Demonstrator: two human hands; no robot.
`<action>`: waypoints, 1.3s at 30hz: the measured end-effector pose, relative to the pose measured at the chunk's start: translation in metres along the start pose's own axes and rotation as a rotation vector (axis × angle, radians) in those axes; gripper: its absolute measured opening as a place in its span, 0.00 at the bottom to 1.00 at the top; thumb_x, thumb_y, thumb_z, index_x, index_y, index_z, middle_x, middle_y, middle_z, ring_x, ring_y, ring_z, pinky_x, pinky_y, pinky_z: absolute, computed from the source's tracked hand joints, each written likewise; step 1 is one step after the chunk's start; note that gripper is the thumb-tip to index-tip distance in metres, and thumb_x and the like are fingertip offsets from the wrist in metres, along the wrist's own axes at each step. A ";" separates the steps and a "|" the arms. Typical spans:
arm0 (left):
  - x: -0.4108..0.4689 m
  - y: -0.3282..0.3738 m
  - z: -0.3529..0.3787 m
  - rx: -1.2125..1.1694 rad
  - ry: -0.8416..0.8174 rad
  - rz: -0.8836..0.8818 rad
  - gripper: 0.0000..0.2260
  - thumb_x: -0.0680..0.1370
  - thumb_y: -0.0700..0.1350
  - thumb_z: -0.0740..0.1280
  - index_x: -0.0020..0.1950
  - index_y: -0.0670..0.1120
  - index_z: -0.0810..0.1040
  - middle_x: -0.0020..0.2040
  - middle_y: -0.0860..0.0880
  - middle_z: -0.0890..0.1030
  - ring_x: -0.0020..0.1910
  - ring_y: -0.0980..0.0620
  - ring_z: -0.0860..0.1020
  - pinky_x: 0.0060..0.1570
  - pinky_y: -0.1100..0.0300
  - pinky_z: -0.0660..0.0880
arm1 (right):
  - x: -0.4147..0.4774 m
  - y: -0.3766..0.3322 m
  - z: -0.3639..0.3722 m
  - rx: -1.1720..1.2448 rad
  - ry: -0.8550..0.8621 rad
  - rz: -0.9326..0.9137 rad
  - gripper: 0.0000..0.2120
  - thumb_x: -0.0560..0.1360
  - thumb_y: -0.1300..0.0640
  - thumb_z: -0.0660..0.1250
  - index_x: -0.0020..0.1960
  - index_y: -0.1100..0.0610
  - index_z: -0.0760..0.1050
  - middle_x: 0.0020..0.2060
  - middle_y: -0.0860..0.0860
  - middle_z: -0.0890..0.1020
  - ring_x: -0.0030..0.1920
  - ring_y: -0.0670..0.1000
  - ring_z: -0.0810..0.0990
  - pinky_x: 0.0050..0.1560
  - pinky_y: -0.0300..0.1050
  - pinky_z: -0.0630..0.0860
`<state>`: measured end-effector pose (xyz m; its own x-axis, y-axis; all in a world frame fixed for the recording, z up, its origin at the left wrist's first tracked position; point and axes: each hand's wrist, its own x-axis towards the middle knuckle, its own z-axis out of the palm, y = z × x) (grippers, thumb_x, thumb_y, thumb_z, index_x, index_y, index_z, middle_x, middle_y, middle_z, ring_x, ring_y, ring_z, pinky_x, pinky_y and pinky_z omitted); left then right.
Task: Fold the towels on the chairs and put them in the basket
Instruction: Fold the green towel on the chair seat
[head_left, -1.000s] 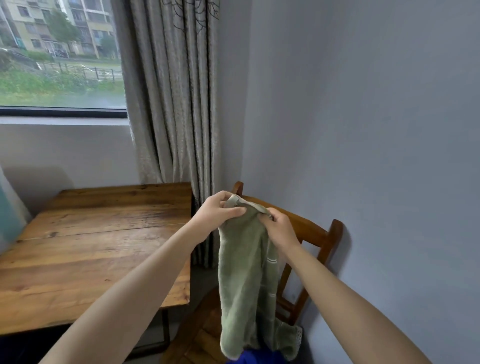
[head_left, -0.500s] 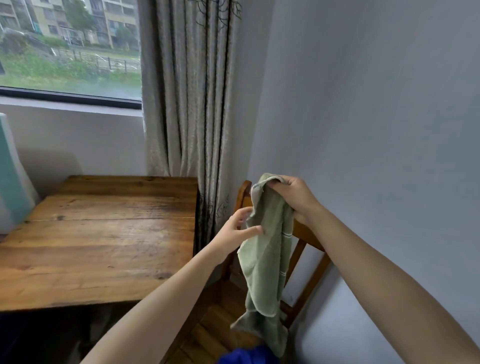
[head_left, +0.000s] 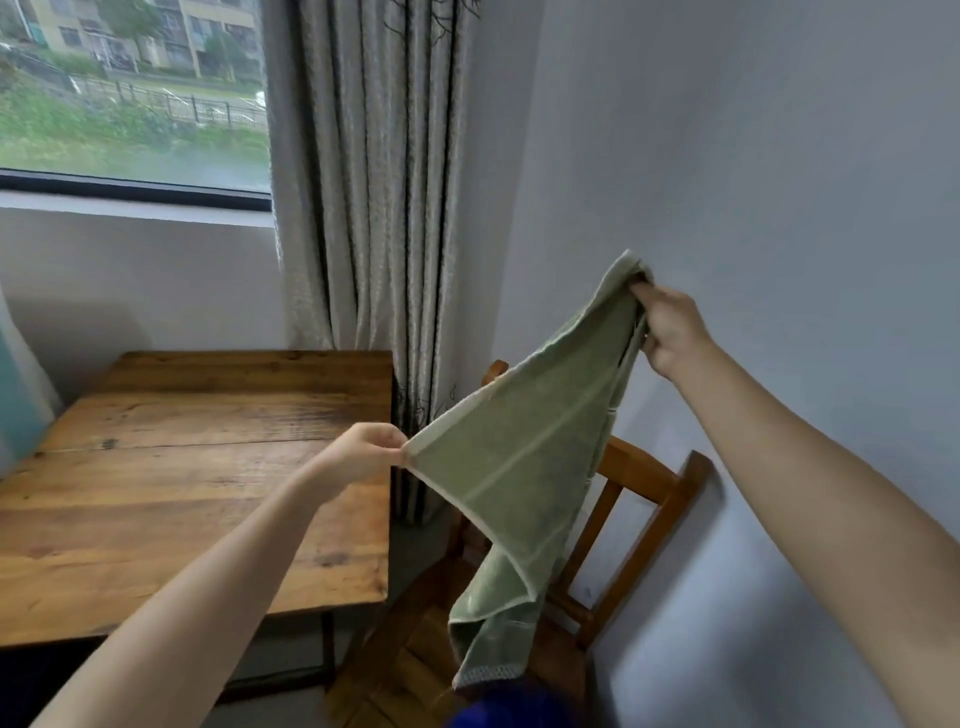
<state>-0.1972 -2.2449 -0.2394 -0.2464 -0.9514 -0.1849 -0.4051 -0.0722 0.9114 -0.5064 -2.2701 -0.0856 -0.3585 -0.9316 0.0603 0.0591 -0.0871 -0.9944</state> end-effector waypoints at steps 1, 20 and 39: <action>0.003 0.005 -0.016 -0.099 0.071 0.028 0.06 0.73 0.36 0.69 0.38 0.45 0.76 0.34 0.51 0.79 0.37 0.51 0.75 0.37 0.65 0.71 | 0.006 0.000 0.000 -0.003 0.016 0.006 0.08 0.78 0.57 0.63 0.40 0.55 0.74 0.39 0.50 0.77 0.40 0.48 0.76 0.41 0.41 0.75; -0.157 0.038 0.068 -0.775 0.504 0.323 0.13 0.78 0.34 0.60 0.39 0.50 0.76 0.33 0.55 0.80 0.32 0.57 0.76 0.30 0.64 0.74 | -0.079 0.082 -0.103 -0.143 0.008 0.028 0.08 0.77 0.59 0.61 0.39 0.56 0.74 0.36 0.48 0.74 0.41 0.48 0.73 0.42 0.42 0.71; -0.184 -0.150 0.184 -0.626 0.600 -0.424 0.06 0.76 0.39 0.66 0.47 0.48 0.80 0.41 0.47 0.82 0.39 0.51 0.79 0.33 0.61 0.76 | -0.172 0.310 -0.167 -0.654 -0.104 0.419 0.12 0.81 0.54 0.54 0.52 0.59 0.74 0.46 0.56 0.76 0.48 0.56 0.74 0.51 0.49 0.71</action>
<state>-0.2531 -2.0041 -0.4102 0.3734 -0.7916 -0.4837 0.2285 -0.4268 0.8750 -0.5823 -2.0775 -0.4184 -0.3363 -0.8720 -0.3558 -0.4020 0.4746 -0.7830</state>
